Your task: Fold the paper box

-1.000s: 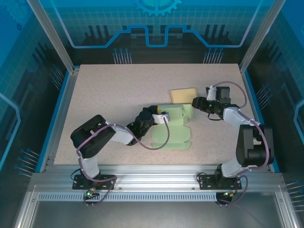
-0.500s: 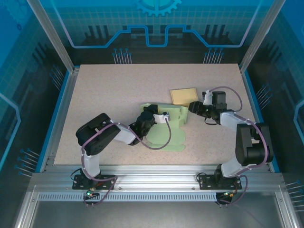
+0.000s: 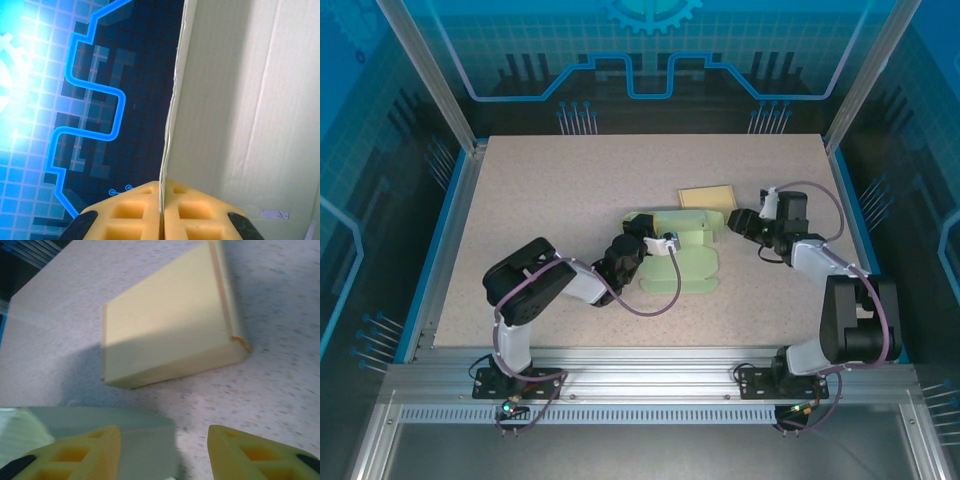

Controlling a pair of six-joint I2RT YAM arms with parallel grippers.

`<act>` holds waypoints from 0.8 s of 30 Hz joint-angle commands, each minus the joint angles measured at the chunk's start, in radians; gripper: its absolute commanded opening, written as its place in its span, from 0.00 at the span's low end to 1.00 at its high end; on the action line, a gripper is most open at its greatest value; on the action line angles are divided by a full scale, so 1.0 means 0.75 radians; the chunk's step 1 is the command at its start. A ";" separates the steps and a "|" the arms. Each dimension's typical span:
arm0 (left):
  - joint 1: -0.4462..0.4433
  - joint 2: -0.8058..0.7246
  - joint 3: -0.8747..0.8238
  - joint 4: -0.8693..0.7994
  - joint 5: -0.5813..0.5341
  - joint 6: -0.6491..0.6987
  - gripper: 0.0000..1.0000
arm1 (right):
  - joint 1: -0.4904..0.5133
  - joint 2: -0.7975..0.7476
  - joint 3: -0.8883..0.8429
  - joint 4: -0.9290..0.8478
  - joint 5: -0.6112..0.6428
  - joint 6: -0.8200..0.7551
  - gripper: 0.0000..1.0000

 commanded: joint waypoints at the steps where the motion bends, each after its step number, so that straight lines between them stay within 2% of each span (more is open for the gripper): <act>1: -0.006 0.032 0.019 0.099 0.018 0.019 0.10 | -0.026 0.053 -0.044 0.029 0.036 0.065 0.50; 13: -0.003 0.125 0.040 0.155 0.014 0.074 0.09 | 0.022 0.301 0.111 0.133 -0.107 0.014 0.51; 24: 0.008 0.186 0.047 0.230 0.004 0.150 0.10 | 0.103 0.187 -0.028 0.188 -0.065 -0.010 0.51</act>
